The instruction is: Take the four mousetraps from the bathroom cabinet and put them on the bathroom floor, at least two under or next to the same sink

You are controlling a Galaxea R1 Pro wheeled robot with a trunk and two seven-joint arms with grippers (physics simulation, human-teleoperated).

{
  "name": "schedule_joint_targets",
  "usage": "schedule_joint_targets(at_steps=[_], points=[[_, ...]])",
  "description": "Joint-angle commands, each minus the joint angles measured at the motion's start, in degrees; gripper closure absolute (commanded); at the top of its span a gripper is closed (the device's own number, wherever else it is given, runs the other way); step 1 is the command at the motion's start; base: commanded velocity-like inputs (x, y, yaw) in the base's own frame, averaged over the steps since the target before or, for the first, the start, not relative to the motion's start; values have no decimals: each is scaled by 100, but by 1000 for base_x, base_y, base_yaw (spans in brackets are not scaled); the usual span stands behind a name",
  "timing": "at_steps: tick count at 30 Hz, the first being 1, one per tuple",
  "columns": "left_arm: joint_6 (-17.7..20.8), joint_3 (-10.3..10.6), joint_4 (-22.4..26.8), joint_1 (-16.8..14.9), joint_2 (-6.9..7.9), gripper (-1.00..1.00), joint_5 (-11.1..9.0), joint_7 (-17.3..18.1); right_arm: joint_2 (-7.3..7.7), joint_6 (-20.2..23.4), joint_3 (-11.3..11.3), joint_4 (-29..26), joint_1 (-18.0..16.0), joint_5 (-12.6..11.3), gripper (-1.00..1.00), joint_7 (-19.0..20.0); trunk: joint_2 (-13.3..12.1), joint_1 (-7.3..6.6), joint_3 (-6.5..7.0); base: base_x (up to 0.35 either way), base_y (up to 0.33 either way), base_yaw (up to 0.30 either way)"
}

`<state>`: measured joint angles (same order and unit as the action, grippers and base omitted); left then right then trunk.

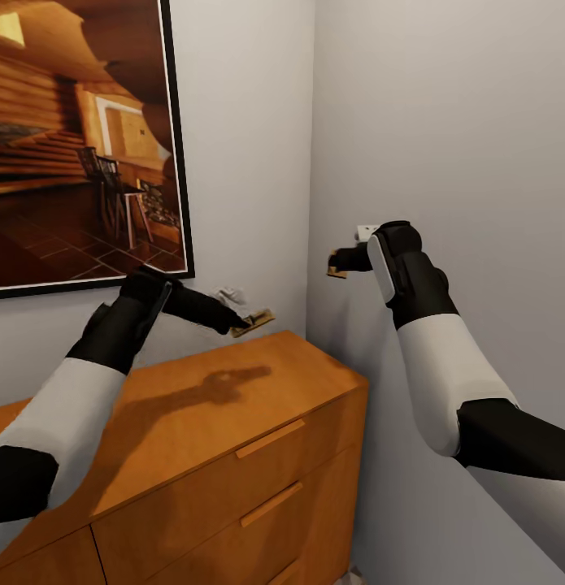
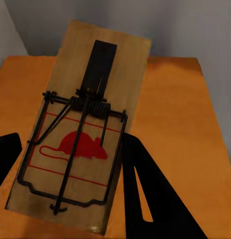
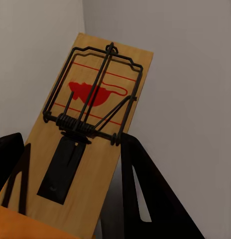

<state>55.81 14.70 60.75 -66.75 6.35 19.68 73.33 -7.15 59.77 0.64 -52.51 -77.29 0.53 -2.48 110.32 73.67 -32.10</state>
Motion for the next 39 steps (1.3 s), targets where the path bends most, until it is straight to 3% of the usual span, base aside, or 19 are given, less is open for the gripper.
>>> schedule_joint_targets(at_steps=[1, 3, 6, 8, 10, 13, 18, 22, 32, 39], points=[[57, -353, 131, -5, 0, 100, 76, 52, -11, 23, 10, -10, -5, -6, 100, -23, 3, 0, -8, 0, 0, 0], [74, -683, 332, -5, 3, 100, 147, 41, -26, 23, 10, -8, -5, -35, 100, -19, 3, 0, -8, 0, 0, 0], [142, -882, 587, -5, -2, 100, 353, 41, -39, 23, 12, 28, -5, -64, 100, -7, 3, 0, -8, 0, 0, 0], [218, -929, 679, -5, -8, 100, 521, 41, -44, 23, 13, 46, -7, -74, 100, 2, 3, 0, -8, 0, 0, 0], [322, -1002, 784, -5, -13, 100, 937, 50, -47, 23, 16, 56, -6, -73, 100, 7, 3, 0, -8, 0, 0, 0], [374, -1049, 819, -5, -5, 100, 1331, 59, -49, 23, 17, 57, 17, -65, 100, 14, 3, 0, -8, 0, 0, 0], [413, -1099, 857, -5, 66, 100, 1666, 73, -149, 23, 22, 15, 231, -38, 100, 15, 3, 0, -8, 0, 0, 0], [419, -1112, 943, -5, 102, 100, 1734, 76, -285, 23, 23, -10, 422, -30, 100, 12, 3, 0, -8, 0, 0, 0], [419, -1118, 998, -5, 104, 100, 1740, 85, -285, 23, 24, -22, 535, -26, 100, 27, 3, 0, -8, -3, 0, 0], [419, -1118, 990, -5, 102, 100, 1724, 85, -285, 23, 24, -22, 540, -32, 100, 42, 3, 0, -8, -254, 0, 0]])
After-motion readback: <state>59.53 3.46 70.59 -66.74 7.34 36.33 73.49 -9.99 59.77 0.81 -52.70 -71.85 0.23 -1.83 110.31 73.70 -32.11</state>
